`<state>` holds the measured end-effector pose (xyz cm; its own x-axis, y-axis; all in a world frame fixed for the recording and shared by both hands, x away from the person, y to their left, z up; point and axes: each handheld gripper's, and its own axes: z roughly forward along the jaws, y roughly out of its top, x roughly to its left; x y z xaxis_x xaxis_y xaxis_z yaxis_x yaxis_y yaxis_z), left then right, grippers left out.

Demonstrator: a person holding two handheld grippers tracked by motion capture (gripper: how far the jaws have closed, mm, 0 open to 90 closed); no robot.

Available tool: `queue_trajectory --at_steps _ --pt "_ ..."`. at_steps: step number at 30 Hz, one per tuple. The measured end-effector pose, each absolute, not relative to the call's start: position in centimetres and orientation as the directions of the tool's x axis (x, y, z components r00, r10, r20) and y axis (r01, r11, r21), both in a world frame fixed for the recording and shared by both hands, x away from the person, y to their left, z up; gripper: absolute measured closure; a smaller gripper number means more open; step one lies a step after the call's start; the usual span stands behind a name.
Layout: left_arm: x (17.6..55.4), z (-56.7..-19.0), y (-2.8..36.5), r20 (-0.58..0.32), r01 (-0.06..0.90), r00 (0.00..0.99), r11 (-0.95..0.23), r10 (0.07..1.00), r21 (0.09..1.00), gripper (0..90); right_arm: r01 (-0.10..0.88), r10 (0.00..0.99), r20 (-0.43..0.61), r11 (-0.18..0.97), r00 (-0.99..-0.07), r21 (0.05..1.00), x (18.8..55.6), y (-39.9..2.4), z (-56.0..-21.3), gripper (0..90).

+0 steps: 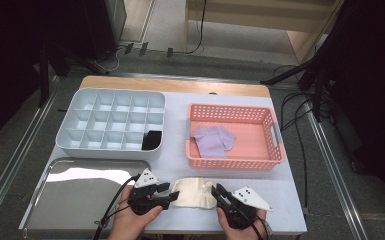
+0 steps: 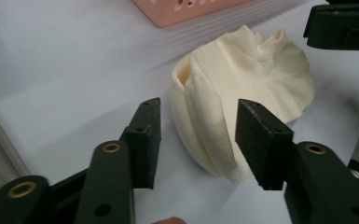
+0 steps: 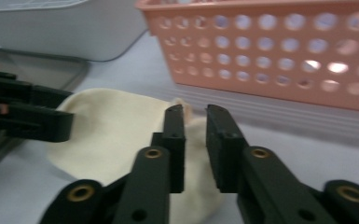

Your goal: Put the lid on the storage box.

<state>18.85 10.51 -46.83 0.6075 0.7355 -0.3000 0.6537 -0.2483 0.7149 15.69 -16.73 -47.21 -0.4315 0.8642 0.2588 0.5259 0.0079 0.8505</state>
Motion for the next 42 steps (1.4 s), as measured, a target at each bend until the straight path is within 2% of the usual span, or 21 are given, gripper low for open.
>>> queue_trajectory --at_steps 4,10,29,35,42 --pt "18.7 -46.6 10.7 -0.287 0.639 0.614 -0.25 0.735 0.728 75.6 0.537 0.828 0.25 0.071 -0.501 0.841 16.2 -13.8 -47.3 88.9" --pt "18.9 -46.9 10.6 -0.284 0.642 0.624 -0.272 0.728 0.717 85.6 0.58 0.815 0.233 0.149 -0.531 0.801 17.1 -11.5 -48.5 89.7" --pt "18.9 -47.0 10.8 -0.301 0.654 0.615 -0.259 0.729 0.711 85.2 0.613 0.788 0.238 0.212 -0.568 0.761 15.4 -12.5 -48.9 89.6" --pt "18.9 -46.7 11.1 -0.314 0.645 0.619 -0.237 0.72 0.727 76.0 0.607 0.805 0.26 0.151 -0.534 0.78 15.0 -14.6 -48.1 86.0" --pt "19.0 -46.5 11.3 -0.317 0.642 0.616 -0.228 0.721 0.732 78.3 0.595 0.857 0.276 0.043 -0.435 0.802 15.4 -18.5 -47.6 84.7"
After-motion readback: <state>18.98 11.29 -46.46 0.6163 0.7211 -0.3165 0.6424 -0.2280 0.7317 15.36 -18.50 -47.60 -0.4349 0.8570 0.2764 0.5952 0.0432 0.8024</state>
